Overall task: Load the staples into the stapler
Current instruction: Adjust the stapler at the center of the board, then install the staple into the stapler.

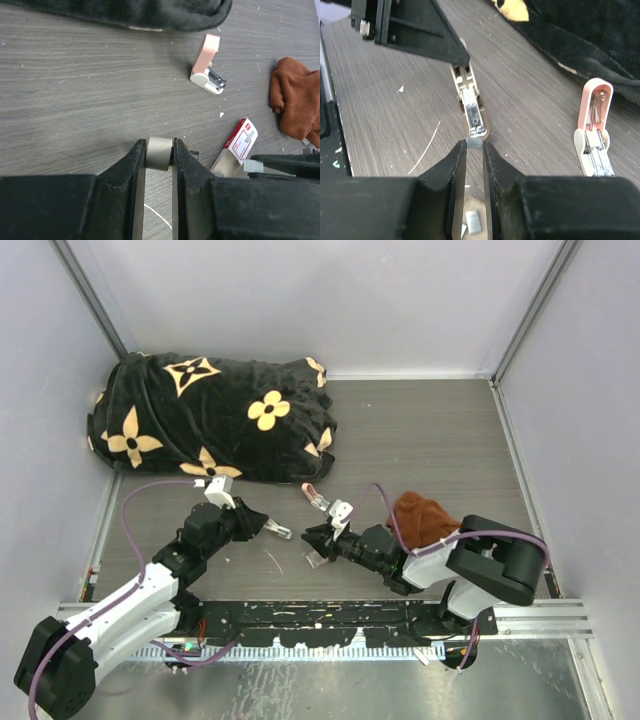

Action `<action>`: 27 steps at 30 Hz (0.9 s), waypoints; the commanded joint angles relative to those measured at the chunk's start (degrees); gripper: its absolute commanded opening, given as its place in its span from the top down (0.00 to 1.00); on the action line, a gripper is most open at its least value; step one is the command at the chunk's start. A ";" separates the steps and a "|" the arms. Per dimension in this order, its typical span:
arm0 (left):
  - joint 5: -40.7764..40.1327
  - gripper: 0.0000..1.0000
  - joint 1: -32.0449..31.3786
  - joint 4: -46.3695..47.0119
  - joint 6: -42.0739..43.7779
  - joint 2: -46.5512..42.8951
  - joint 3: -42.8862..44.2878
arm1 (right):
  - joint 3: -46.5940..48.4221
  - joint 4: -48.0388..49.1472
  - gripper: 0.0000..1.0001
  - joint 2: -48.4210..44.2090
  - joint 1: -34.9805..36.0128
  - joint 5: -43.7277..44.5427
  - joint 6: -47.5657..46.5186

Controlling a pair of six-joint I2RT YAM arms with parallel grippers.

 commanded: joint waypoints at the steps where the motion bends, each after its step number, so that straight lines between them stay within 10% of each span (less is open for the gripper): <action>1: -1.46 1.00 0.11 2.39 -0.52 -1.07 -1.24 | 3.76 13.16 0.91 4.77 0.47 2.75 -3.07; 27: 1.03 1.00 0.11 6.23 2.15 3.45 -2.22 | 14.46 6.27 0.91 19.37 -1.49 -8.25 -4.34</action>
